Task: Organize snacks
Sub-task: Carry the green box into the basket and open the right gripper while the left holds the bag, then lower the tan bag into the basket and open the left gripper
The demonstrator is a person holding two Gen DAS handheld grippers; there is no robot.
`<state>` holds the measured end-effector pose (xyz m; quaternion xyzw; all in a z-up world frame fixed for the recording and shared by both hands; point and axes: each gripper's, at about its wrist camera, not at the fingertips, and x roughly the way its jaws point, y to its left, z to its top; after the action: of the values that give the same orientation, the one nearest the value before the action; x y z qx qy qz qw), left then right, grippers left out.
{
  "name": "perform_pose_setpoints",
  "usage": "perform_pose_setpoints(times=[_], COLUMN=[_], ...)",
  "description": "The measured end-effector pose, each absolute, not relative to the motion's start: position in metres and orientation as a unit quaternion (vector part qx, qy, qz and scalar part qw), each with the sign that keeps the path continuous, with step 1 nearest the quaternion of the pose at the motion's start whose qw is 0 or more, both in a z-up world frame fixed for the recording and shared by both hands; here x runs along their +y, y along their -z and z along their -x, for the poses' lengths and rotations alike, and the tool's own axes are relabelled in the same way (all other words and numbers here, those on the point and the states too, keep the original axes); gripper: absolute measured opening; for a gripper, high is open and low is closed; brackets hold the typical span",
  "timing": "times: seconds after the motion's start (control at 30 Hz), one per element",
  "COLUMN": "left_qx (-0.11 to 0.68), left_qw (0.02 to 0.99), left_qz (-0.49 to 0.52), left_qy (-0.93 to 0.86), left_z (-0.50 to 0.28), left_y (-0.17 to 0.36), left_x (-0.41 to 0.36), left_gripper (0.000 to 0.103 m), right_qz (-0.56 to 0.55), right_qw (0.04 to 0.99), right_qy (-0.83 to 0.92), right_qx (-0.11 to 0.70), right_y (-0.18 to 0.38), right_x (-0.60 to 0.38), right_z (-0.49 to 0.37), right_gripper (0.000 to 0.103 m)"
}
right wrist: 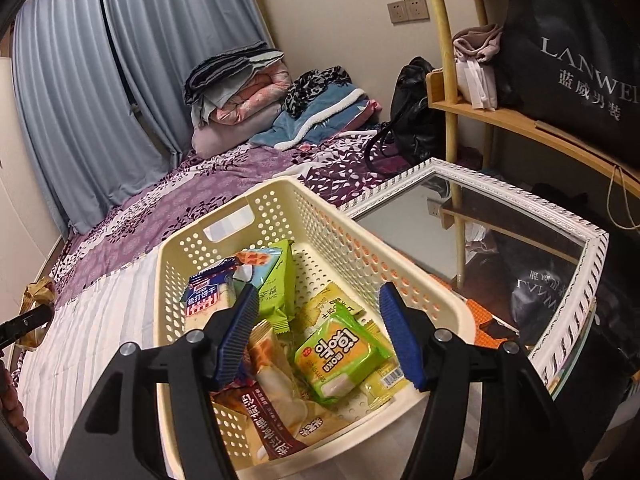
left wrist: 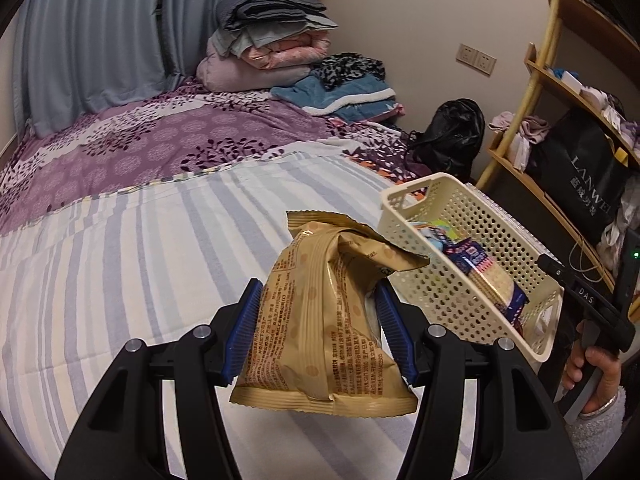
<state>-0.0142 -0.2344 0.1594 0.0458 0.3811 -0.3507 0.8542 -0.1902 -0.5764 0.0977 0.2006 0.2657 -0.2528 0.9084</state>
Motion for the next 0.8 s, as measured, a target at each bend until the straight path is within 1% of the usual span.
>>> perform_pose_setpoints(times=[0.27,0.37,0.8], left_qx=[0.366,0.361,0.356], left_qw=[0.832,0.823,0.784], left_qz=[-0.080,-0.094,-0.132], left_qy=[0.410,0.429,0.491], left_z=[0.030,0.036,0.060], left_y=[-0.172,-0.175,-0.175], left_x=[-0.304,-0.331,-0.431], left_gripper=[0.059,0.059,0.059], right_qz=[-0.196,-0.188,-0.175], right_qw=[0.908,0.909,0.908], right_qy=[0.268,0.275,0.290], right_qx=[0.254,0.251,0.246], right_y=[-0.100,-0.100,-0.099], right_x=[-0.582,-0.582,-0.584], right_z=[0.203,0.209,0.224], right_gripper=[0.065,0.070,0.070])
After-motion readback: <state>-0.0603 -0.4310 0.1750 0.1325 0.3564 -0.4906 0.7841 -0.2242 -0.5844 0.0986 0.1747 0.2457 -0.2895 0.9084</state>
